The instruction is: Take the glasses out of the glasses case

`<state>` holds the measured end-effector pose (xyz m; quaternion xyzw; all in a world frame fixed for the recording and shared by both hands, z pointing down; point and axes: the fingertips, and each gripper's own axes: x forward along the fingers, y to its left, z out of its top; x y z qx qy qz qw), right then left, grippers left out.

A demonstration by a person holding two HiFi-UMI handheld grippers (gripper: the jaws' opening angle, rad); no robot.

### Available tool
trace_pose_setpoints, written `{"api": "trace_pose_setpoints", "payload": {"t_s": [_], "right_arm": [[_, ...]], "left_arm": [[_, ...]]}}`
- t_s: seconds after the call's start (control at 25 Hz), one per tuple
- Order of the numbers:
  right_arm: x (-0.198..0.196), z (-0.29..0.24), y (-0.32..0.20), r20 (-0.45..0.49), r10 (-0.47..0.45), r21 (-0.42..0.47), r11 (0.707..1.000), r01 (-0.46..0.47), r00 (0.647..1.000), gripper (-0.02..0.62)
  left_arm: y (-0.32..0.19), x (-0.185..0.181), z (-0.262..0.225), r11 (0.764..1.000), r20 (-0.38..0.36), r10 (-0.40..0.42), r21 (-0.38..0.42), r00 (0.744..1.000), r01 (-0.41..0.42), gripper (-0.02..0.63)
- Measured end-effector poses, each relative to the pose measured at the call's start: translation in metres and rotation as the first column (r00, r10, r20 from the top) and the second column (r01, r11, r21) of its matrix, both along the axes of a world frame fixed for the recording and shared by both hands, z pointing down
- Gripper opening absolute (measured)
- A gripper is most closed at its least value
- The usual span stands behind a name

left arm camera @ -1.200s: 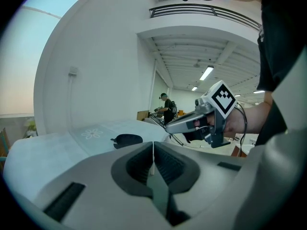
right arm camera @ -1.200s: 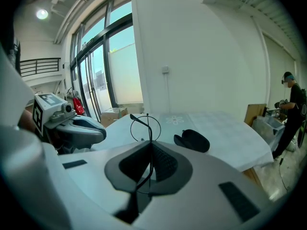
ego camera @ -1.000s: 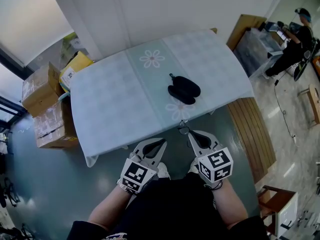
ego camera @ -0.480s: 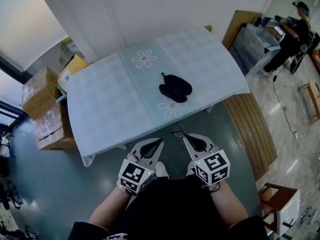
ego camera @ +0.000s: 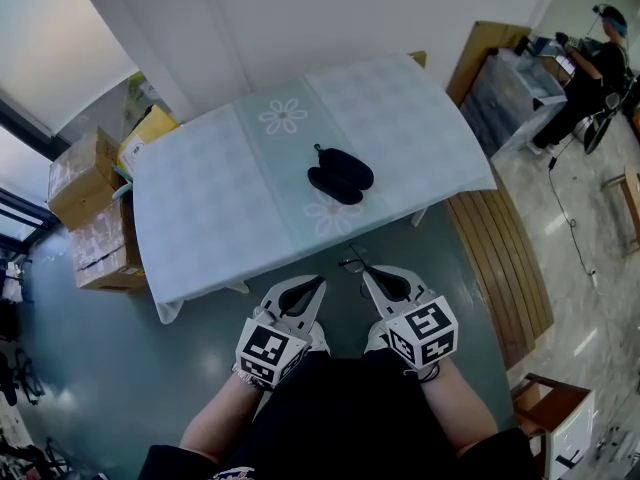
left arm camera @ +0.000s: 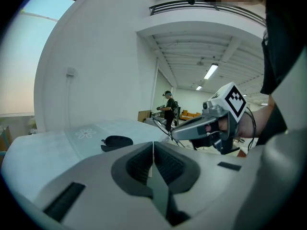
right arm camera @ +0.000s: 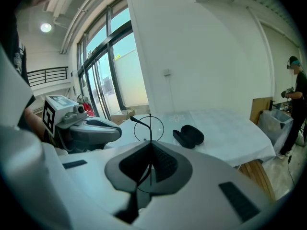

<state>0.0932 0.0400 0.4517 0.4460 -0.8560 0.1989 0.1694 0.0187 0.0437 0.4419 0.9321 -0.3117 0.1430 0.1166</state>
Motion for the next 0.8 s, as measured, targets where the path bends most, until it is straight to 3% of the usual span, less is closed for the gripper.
{"api": "trace_pose_setpoints", "payload": {"t_s": [0.8], "right_arm": [[0.026,-0.005,0.031,0.019,-0.074,0.019,0.997,0.073,0.997,0.025]], "left_arm": [[0.039,0.028,-0.007,0.997,0.014,-0.071,0.022,0.997,0.071,0.031]]}}
